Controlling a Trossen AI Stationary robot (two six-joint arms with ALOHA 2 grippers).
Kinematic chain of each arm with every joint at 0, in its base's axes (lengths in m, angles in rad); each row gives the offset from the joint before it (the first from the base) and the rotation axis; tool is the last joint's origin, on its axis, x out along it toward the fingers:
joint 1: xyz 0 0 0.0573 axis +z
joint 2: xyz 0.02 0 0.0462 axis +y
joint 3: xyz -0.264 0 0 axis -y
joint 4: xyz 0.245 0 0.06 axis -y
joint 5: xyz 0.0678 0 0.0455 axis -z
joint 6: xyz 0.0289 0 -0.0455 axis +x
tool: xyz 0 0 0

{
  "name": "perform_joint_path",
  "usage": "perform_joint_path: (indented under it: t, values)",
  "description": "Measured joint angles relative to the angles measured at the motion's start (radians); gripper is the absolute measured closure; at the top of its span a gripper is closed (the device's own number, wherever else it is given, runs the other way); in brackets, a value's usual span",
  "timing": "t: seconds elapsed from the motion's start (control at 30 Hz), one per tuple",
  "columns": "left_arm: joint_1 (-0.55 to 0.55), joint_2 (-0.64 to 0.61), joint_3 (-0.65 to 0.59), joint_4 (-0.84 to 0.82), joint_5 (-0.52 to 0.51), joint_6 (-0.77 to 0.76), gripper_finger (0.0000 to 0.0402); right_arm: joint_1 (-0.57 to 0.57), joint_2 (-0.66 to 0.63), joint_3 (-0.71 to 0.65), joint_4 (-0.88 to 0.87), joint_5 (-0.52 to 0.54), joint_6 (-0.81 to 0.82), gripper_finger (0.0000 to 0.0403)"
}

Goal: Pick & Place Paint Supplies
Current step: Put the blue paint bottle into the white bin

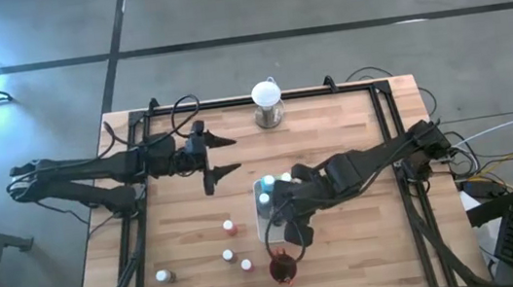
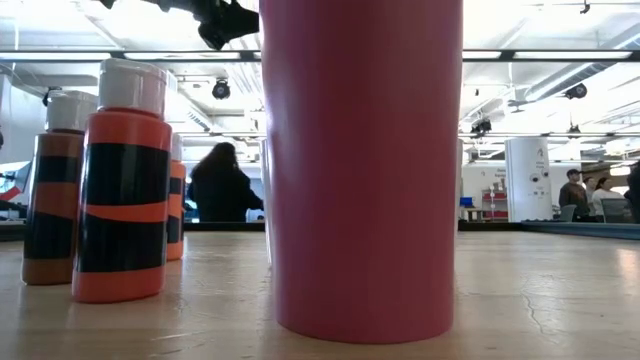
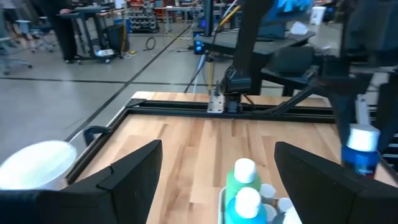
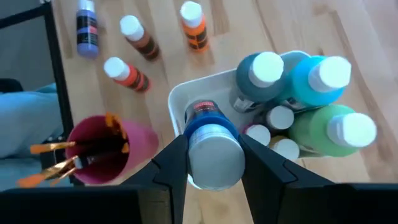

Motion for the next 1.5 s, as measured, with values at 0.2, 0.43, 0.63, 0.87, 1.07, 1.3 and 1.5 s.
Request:
perform_joint_path:
  t: [0.2,0.43,0.63,0.87,1.07,1.3,1.5]
  values:
    - [0.002,0.0,0.0,0.007,-0.046,0.007,0.0087,0.001,0.002,-0.077,0.042,0.006,0.059,0.0291]
    - [0.005,0.0,0.0,0.01,-0.048,0.023,0.0087,0.0,0.003,-0.156,0.15,0.006,0.065,0.0291]
    - [0.005,0.0,0.0,0.008,-0.048,0.023,0.0087,-0.01,0.003,-0.198,0.188,0.013,0.065,0.0291]
    - [0.005,0.0,0.0,0.007,-0.048,0.024,0.0087,-0.019,0.008,-0.21,0.187,0.035,0.059,0.0291]
    - [0.005,0.0,0.0,0.007,-0.048,0.024,0.0087,-0.023,0.071,-0.2,0.175,0.01,0.015,0.0291]
    - [0.005,0.0,0.0,0.007,-0.048,0.024,0.0087,-0.027,0.171,-0.111,0.102,-0.005,-0.043,0.0291]
    - [0.005,0.001,0.0,0.007,-0.048,0.024,0.0087,-0.039,0.251,0.027,-0.013,0.005,-0.097,0.0291]
